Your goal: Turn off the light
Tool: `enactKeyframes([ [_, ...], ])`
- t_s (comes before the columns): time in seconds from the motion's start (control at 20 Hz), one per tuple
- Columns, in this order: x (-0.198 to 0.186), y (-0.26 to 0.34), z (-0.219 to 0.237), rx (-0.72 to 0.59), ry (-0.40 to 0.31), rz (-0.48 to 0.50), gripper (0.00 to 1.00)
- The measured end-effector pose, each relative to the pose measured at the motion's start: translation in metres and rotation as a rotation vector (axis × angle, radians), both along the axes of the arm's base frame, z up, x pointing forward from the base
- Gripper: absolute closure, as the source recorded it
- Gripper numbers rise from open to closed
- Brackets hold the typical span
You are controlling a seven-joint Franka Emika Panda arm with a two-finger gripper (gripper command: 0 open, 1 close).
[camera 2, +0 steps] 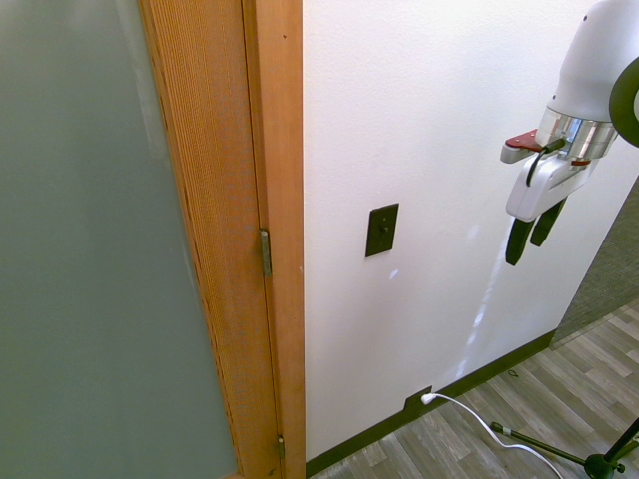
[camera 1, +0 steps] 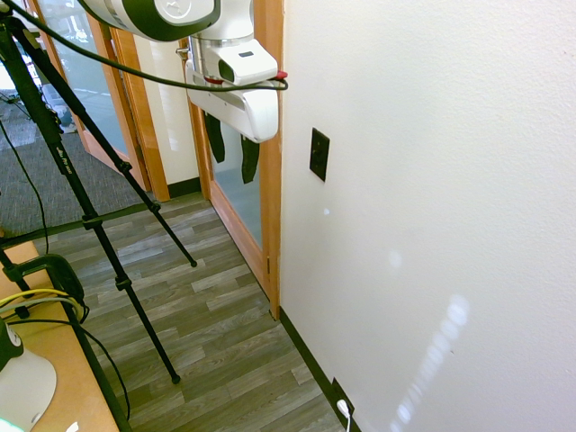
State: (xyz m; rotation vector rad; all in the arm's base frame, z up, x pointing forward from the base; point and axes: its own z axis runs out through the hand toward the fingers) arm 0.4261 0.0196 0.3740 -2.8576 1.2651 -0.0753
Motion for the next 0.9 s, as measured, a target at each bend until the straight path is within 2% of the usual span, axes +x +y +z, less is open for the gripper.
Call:
enactKeyframes([
  [0.1, 0.0, 0.0, -0.001, -0.001, 0.002, 0.003, 0.0],
  [0.2, 0.007, 0.003, -0.001, 0.0, -0.031, 0.005, 0.0],
  [0.35, 0.03, 0.015, -0.012, 0.009, -0.129, -0.026, 0.0],
  [0.65, 0.09, 0.028, -0.058, 0.027, -0.309, -0.163, 0.0],
  [0.75, 0.103, 0.029, -0.057, 0.028, -0.373, -0.2, 0.0],
  [0.9, 0.113, 0.031, -0.046, -0.001, -0.43, -0.24, 0.0],
])
